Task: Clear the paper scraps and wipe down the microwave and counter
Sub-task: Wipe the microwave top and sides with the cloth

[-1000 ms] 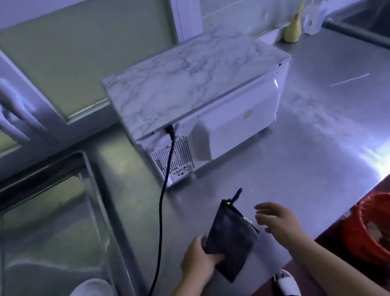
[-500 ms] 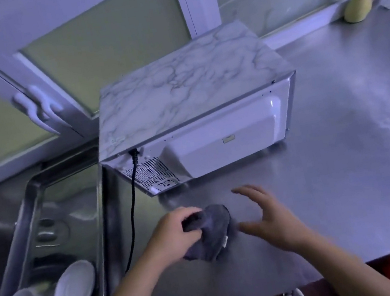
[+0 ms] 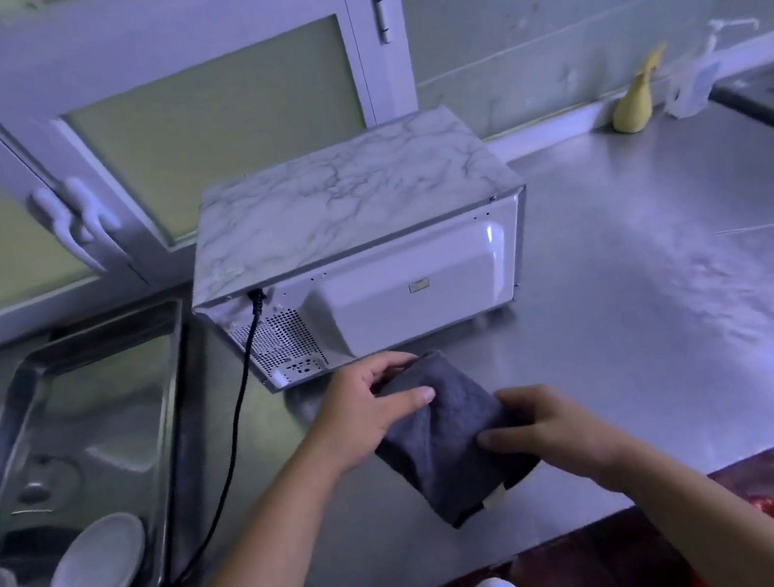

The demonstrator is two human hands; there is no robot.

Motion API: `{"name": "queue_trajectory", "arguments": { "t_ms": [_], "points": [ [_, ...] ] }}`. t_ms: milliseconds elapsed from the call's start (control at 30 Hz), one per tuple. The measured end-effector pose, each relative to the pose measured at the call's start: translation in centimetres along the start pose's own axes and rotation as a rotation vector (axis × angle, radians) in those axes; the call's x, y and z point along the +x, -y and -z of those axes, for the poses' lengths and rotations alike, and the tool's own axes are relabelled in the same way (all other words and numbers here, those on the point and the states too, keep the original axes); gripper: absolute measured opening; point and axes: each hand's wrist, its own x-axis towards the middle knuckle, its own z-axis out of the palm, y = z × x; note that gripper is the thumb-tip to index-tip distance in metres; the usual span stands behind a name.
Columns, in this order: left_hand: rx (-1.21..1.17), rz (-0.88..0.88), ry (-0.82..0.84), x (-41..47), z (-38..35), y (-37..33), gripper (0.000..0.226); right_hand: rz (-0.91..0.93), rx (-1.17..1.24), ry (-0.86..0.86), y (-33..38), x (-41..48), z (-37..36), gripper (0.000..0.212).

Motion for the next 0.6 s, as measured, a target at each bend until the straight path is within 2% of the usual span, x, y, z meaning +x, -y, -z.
{"name": "queue_trajectory", "arguments": {
  "t_ms": [67, 133, 233, 333, 400, 467, 533, 600],
  "points": [
    [-0.093, -0.019, 0.002, -0.4, -1.6, 0.0, 0.033, -0.045, 0.040, 0.013, -0.3, -1.6, 0.0, 0.040],
    [-0.158, -0.033, 0.029, -0.7, -3.3, -0.3, 0.031, -0.069, 0.015, -0.078, -0.8, -2.7, 0.3, 0.033],
    [-0.197, -0.029, 0.082, -0.7, -5.1, -0.3, 0.033, -0.121, -0.010, -0.193, -1.7, -4.0, 1.2, 0.012],
    [-0.216, 0.049, 0.136, -0.5, -6.1, -0.1, 0.034, -0.115, -0.050, -0.274, -2.1, -5.5, 2.7, 0.011],
    [-0.217, 0.123, 0.112, -0.4, -6.9, -0.2, 0.044, -0.085, -0.180, -0.337, -1.9, -6.1, 4.1, 0.024],
    [-0.199, 0.161, 0.075, -0.3, -7.7, -0.6, 0.055, -0.038, -0.322, -0.346, -1.6, -6.3, 5.0, 0.053],
    [-0.189, 0.164, 0.050, 0.4, -8.6, -1.4, 0.056, 0.048, -0.462, -0.293, -1.2, -5.9, 5.2, 0.080],
    [-0.162, 0.144, -0.016, 1.7, -10.3, -2.5, 0.051, 0.108, -0.441, -0.277, -1.2, -4.9, 5.9, 0.085]
  ]
}}
